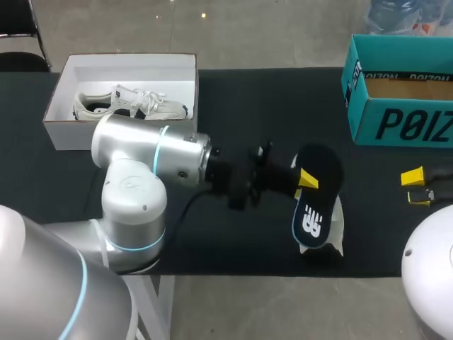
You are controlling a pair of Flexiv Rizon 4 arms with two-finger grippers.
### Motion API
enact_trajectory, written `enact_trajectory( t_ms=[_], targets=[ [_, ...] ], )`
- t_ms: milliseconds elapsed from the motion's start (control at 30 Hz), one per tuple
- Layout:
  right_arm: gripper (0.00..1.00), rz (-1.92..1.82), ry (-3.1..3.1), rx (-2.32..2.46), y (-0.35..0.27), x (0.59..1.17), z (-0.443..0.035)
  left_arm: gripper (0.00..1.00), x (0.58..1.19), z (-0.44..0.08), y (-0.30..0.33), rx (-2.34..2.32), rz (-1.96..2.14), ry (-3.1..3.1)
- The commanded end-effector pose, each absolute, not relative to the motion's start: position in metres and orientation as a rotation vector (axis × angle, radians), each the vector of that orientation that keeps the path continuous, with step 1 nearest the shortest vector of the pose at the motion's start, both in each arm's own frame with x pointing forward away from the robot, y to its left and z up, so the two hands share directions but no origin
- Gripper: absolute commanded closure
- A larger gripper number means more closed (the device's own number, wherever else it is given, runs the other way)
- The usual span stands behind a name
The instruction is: Take the shoe out of the shoebox, open the shoe tongue, remove and reinsert the insole, then place the shoe into the shoebox
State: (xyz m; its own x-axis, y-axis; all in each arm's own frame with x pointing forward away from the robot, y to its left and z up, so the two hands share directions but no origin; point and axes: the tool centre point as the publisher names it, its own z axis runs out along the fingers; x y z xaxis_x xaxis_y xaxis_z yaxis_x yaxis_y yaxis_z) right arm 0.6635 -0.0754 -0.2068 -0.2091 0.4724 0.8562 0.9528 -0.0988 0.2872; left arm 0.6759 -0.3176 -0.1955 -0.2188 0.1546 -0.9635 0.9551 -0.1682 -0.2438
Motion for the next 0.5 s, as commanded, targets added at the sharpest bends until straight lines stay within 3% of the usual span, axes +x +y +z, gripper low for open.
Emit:
enact_trajectory(
  t_ms=[33,333,500],
  targets=[
    [0.00,-1.156,-1.701,-1.625,-0.083,0.670,-0.191,1.00,0.674,-0.183,-0.314,1.333,-1.460,1.403],
    [0.00,-1.156,-1.701,-1.625,-0.083,0.670,-0.191,1.00,0.673,-0.154,-0.312,1.318,-1.479,1.415],
    [0.00,-1.157,-2.020,-1.540,-0.096,0.665,-0.182,1.00,0.671,-0.150,-0.311,1.308,-1.507,1.442]
  ],
)
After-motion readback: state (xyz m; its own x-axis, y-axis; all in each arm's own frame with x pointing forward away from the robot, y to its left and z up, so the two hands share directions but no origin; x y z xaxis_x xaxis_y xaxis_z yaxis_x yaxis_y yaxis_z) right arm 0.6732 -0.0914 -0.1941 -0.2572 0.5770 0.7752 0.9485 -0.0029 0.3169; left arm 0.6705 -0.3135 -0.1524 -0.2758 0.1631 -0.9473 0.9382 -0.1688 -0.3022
